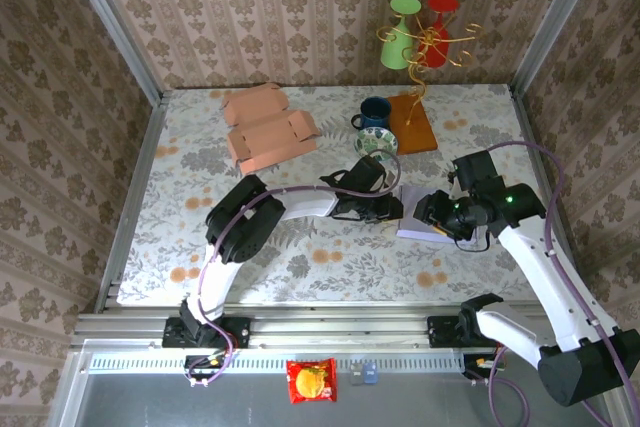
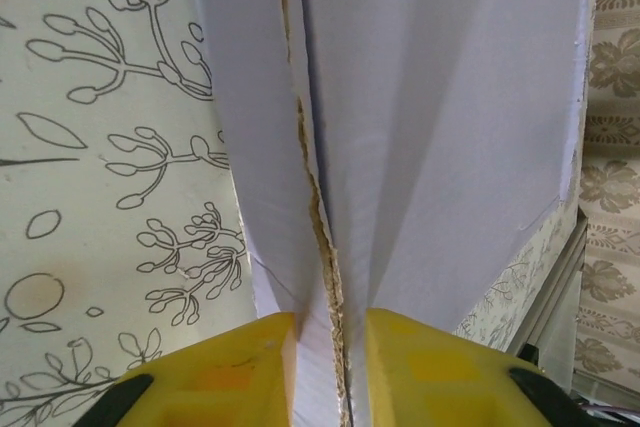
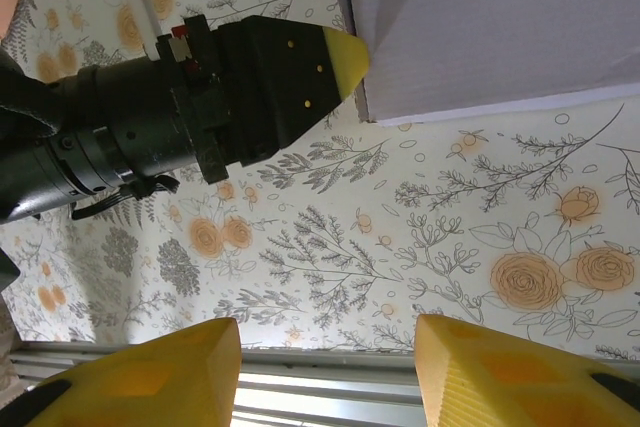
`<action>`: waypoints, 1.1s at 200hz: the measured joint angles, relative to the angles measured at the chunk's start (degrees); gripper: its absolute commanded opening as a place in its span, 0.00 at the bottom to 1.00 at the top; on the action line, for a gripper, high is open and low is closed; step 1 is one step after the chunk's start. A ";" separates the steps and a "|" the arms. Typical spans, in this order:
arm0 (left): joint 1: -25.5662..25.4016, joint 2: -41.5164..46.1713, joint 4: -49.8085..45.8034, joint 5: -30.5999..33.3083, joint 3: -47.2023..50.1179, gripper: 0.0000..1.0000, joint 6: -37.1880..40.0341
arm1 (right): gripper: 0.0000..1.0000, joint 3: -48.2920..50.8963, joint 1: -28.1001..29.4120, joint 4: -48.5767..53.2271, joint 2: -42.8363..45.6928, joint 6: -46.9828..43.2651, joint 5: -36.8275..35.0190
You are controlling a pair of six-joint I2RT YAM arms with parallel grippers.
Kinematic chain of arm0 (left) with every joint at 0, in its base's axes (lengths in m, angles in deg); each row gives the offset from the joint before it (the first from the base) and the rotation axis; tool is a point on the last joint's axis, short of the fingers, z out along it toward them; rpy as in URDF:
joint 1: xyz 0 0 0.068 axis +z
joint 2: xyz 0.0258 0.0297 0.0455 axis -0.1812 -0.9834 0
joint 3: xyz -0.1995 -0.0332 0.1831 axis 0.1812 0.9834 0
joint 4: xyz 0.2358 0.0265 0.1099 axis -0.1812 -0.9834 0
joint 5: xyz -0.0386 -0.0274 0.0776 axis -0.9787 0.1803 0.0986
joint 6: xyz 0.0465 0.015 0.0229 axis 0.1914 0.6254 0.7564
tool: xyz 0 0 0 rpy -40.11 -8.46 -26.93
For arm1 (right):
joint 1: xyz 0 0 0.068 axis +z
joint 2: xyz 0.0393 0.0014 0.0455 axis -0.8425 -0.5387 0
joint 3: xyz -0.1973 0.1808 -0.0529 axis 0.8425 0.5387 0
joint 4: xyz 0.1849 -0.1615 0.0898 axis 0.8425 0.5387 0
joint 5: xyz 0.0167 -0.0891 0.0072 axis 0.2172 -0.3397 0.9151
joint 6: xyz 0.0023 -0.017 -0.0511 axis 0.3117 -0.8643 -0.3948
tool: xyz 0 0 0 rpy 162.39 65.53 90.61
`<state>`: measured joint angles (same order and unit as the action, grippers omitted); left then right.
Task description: Fold the paper box
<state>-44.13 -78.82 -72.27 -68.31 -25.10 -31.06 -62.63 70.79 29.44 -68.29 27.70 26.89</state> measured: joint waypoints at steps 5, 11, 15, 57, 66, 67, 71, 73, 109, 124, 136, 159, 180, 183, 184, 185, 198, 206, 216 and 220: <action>-0.02 0.04 -0.15 0.37 0.00 0.30 0.39 | 0.52 0.00 0.00 0.07 0.13 0.00 0.00; 0.00 0.20 -0.46 0.87 0.02 0.31 0.74 | 0.52 -0.02 -0.02 0.15 0.26 0.00 -0.02; 0.00 0.37 -0.66 1.44 0.11 0.32 0.96 | 0.52 -0.02 0.00 0.15 0.39 -0.02 -0.02; 0.98 10.08 -5.81 10.67 4.04 0.37 7.61 | 0.53 -1.09 -0.04 0.11 1.20 -0.02 -1.16; 1.36 14.23 -8.04 14.32 4.39 0.41 10.45 | 0.54 -1.44 -0.07 0.04 1.64 -0.07 -1.77; 1.38 14.51 -8.13 14.56 4.42 0.41 10.62 | 0.54 -1.49 -0.07 0.02 1.66 -0.04 -1.79; 1.53 16.17 -8.72 15.72 4.50 0.45 11.43 | 0.54 -1.64 -0.07 -0.07 1.97 -0.07 -2.10; 1.75 17.53 -9.09 16.72 4.57 0.46 12.57 | 0.54 -1.70 -0.07 -0.11 2.08 -0.07 -2.36; 9.33 33.57 -5.92 23.52 10.36 1.00 16.57 | 0.55 -1.99 -0.07 -3.17 4.74 0.02 -4.66; 18.12 36.00 -2.71 22.97 14.73 0.96 13.55 | 0.55 -1.99 -0.04 -5.05 5.05 0.07 -4.79; 25.68 35.15 -1.79 23.08 17.35 0.94 11.72 | 0.54 -1.99 -0.02 -6.54 4.50 0.26 -4.76; 35.12 31.15 -5.20 23.82 18.08 0.85 10.91 | 0.54 -1.97 0.81 -9.31 1.95 0.94 -4.74; 37.94 26.18 -11.13 23.80 12.92 0.80 12.70 | 0.54 -1.99 2.36 -11.87 -0.87 1.70 -4.72; 38.16 25.29 -12.02 23.74 11.58 0.79 13.22 | 0.54 -1.97 2.60 -12.17 -1.25 1.75 -4.72; 38.18 25.09 -12.13 23.74 11.34 0.79 13.31 | 0.54 -1.99 2.71 -12.33 -1.42 1.77 -4.72; 38.18 24.87 -12.26 23.76 11.06 0.78 13.42 | 0.54 -1.99 2.75 -12.44 -1.51 1.77 -4.72; 38.75 21.22 -14.95 23.56 5.95 0.71 14.47 | 0.54 -2.01 3.63 -13.68 -3.28 1.99 -4.68; 39.01 19.32 -15.91 23.30 3.54 0.69 14.67 | 0.54 -2.05 4.04 -14.19 -4.28 2.12 -4.66; 39.52 16.92 -17.31 23.12 0.72 0.68 14.88 | 0.54 -2.12 4.39 -14.64 -5.22 2.43 -4.63; 39.71 15.87 -17.92 23.17 -0.33 0.68 14.91 | 0.54 -2.12 4.50 -14.91 -5.46 2.45 -4.59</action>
<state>-4.41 -62.95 -90.20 -45.15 -25.43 -16.15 -64.75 75.30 14.53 -73.76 30.15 22.30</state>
